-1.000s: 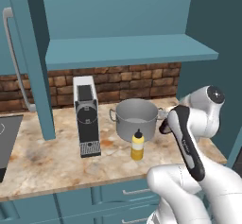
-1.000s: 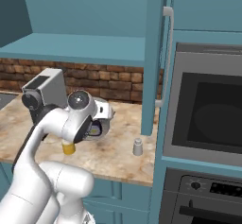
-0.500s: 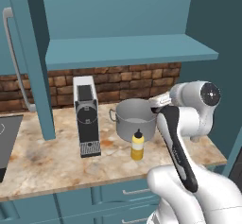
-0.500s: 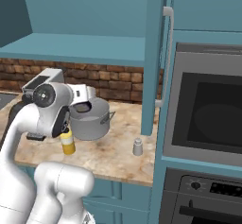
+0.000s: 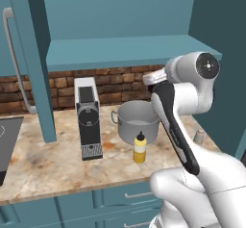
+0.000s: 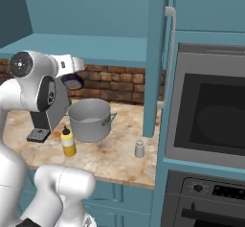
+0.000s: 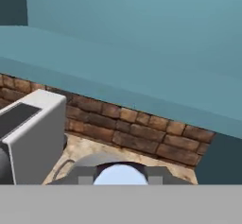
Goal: There are various items on the counter. Only move the condiments/shakers into the cabinet.
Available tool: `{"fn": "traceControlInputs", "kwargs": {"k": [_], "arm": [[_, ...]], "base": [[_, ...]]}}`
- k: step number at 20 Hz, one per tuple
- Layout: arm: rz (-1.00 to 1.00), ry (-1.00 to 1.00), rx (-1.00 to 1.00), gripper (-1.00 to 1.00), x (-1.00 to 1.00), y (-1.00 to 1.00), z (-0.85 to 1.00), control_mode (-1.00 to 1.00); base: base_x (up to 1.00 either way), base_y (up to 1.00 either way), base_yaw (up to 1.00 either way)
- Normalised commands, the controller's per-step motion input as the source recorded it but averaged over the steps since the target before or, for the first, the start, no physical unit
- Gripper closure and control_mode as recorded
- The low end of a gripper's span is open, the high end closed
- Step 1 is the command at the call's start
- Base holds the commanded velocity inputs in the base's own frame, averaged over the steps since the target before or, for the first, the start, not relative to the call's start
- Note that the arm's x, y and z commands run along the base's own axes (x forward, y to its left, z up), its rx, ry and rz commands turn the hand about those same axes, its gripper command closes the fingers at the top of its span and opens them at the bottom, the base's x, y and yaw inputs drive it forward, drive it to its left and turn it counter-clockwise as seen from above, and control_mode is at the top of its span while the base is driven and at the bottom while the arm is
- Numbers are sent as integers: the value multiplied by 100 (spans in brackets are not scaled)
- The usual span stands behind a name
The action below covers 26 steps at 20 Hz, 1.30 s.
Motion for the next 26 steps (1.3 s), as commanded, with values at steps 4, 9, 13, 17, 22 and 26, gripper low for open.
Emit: {"fn": "traceControlInputs", "kwargs": {"k": [4,9,13,17,22,26], "arm": [[0,6,5,100,8,-15,78,-100],[0,-1,8,100,0,-22,4,-100],[-6,-11,3,100,6,-4,63,-100],[-6,-1,0,100,35,0,53,-100],[0,9,0,100,61,0,2,-100],[0,6,1,100,60,-1,0,-100]], "base": [[0,0,0],[0,0,0],[0,0,0],[0,0,0],[0,0,0],[0,0,0]]}}
